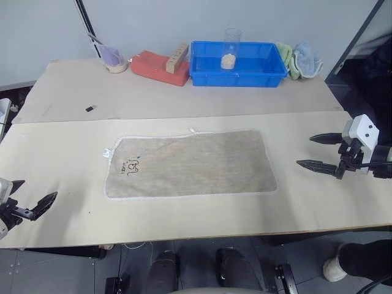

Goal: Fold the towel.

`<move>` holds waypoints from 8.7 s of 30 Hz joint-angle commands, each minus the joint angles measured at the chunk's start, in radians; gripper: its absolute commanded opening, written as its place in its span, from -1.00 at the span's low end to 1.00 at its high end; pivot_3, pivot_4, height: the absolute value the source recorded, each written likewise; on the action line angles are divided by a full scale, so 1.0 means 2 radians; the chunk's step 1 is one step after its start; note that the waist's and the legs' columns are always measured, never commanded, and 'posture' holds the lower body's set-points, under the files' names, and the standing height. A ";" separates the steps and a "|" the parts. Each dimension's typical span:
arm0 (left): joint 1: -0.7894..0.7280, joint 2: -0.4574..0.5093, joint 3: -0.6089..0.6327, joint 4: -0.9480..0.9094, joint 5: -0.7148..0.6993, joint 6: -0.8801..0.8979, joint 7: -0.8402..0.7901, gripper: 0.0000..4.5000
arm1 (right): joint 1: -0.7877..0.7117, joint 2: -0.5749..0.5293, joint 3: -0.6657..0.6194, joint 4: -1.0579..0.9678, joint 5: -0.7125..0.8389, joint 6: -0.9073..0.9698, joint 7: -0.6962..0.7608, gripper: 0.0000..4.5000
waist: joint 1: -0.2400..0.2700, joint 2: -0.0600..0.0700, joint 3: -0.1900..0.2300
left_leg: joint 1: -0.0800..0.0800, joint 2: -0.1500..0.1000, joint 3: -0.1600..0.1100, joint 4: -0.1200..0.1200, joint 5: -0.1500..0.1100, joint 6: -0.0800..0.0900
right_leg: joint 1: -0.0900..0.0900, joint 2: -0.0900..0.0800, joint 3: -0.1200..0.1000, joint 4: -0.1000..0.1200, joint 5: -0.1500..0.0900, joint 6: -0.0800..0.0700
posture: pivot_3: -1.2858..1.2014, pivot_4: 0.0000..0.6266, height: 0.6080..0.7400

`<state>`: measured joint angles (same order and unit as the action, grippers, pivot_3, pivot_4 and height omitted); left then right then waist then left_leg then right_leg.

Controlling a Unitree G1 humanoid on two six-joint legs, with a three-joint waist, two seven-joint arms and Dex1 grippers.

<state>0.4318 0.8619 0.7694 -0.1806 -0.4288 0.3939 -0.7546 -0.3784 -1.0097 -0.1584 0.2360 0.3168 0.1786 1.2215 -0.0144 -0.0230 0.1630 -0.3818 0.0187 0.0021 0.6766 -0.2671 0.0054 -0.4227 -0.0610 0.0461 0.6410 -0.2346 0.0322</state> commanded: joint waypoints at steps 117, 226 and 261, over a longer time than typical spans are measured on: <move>-0.258 0.107 -0.210 0.104 -0.009 0.007 -0.233 -1.00 | -0.101 0.022 0.075 -0.056 -0.033 -0.018 0.086 -0.99 | 0.000 0.001 0.000 | -0.009 0.000 0.000 0.002 -0.001 0.001 | -0.009 0.000 -0.001 0.004 0.000 0.001 | 0.03 -0.52 1.00; -0.405 0.012 -0.325 -0.095 -0.091 0.035 -0.232 1.00 | -0.067 0.251 0.007 -0.247 0.106 0.462 -0.341 -0.99 | -0.011 0.001 0.000 | -0.002 0.000 -0.002 0.001 -0.001 0.001 | -0.001 0.002 0.000 0.001 0.000 0.001 | 0.03 -0.52 1.00; -0.157 -0.307 -0.195 -0.255 -0.136 0.178 0.313 1.00 | -0.133 0.169 0.168 -0.269 0.037 0.268 -0.172 0.99 | 0.000 0.001 0.000 | -0.002 -0.001 -0.007 0.002 -0.001 0.001 | -0.001 0.000 -0.001 0.000 0.001 0.001 | 0.03 -0.52 1.00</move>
<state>0.1100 0.2792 0.3403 -0.6405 -0.6712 0.7232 -0.2333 -0.6250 -0.6488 0.1847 -0.3069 0.3968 0.7811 0.8072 -0.0139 -0.0219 0.1631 -0.3854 0.0163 -0.0115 0.6801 -0.2685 0.0081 -0.4235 -0.0609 0.0446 0.6420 -0.2333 0.0346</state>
